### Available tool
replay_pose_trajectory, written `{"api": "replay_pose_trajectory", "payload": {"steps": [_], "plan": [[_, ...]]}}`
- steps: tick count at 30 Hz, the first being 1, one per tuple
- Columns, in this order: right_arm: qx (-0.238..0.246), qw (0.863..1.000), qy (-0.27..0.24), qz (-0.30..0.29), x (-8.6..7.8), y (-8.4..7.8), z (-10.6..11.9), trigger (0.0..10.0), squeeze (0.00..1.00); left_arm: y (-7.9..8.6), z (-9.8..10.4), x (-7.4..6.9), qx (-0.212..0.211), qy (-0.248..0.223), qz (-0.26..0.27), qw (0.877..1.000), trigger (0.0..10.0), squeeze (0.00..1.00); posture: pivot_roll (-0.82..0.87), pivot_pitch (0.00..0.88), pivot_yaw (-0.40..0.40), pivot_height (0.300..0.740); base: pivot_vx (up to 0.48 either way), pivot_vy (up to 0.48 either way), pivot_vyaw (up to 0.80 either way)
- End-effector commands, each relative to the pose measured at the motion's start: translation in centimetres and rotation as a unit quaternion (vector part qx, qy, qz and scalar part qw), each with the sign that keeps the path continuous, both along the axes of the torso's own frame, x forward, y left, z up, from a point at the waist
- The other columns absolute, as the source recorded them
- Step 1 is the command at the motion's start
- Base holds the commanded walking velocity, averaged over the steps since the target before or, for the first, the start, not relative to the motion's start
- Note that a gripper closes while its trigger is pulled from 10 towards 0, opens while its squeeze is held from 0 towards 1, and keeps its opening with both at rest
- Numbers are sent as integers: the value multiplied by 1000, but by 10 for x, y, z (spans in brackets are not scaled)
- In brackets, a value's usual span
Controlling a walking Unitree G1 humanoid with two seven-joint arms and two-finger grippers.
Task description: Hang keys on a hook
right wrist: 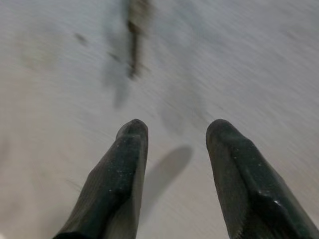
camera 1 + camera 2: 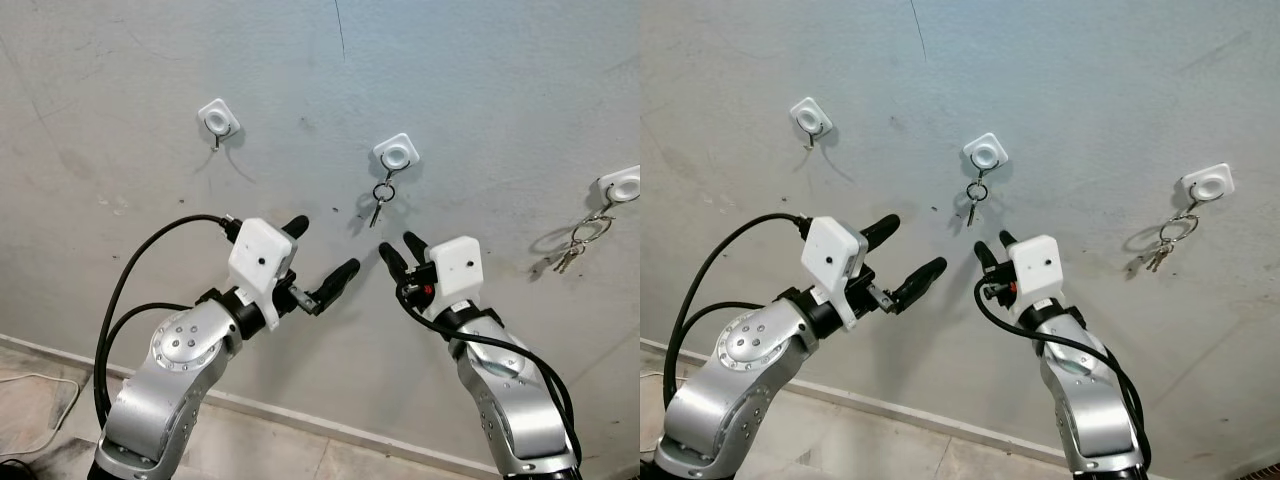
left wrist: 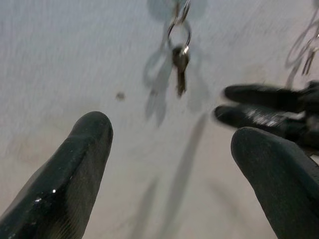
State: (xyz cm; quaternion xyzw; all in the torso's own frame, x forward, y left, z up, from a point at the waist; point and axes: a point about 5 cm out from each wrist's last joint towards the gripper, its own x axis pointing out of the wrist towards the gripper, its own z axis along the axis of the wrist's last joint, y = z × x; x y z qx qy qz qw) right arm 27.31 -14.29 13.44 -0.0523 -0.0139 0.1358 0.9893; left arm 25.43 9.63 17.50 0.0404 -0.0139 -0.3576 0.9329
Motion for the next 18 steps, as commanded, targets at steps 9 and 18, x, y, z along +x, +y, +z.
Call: {"api": "replay_pose_trajectory", "payload": {"steps": [9,18], "plan": [[35,994,9,-100,-22,-31,3,10000,1000,8,-14,9,6,5,50,999,10000,0,165,0,-42,740,0,0,0],[42,991,21,-129,-39,-42,-1,10000,1000,28,-30,21,44,5,152,987,10000,0,122,0,-35,740,0,0,0]]}}
